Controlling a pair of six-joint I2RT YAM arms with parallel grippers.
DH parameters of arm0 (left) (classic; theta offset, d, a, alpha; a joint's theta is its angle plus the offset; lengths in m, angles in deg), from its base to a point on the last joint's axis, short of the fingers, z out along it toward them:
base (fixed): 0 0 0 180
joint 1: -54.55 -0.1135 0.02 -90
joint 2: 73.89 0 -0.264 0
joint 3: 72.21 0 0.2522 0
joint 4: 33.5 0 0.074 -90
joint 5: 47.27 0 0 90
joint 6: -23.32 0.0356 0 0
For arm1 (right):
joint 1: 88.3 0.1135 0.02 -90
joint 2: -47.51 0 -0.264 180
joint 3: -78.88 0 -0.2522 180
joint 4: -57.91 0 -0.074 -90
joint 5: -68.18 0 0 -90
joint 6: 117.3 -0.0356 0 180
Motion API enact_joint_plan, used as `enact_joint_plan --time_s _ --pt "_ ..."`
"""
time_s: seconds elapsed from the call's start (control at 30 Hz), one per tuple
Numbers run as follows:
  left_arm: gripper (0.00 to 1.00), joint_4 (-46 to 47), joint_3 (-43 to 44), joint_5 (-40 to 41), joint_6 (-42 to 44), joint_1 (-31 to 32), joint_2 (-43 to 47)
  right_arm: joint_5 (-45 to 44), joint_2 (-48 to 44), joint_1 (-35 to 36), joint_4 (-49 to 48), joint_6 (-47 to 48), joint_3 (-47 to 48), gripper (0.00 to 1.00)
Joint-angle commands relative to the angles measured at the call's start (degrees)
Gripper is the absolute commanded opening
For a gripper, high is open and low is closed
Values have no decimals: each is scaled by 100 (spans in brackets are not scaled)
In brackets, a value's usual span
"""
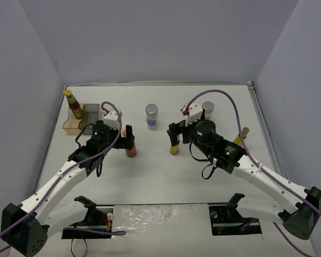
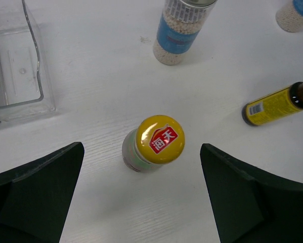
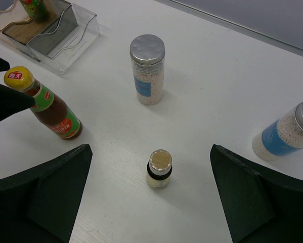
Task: Organize the condiment bottles
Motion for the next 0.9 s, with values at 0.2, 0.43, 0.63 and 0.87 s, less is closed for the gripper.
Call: enact_joint_plan --time_s 0.2,0.43,0.63,0.87 --pt "85 2163 -730 663 58 171 -427 -313 -323 -130 -218 -47 -103 100" --pt "55 2892 -1015 521 34 216 -656 -283 -340 -155 -173 -22 -132 100" --pt "15 2954 -1022 525 55 228 -585 -237 -343 -175 -173 -19 -201 100" --pt "0 2149 -598 1192 176 153 146 -234 -425 -211 -174 36 -173 100"
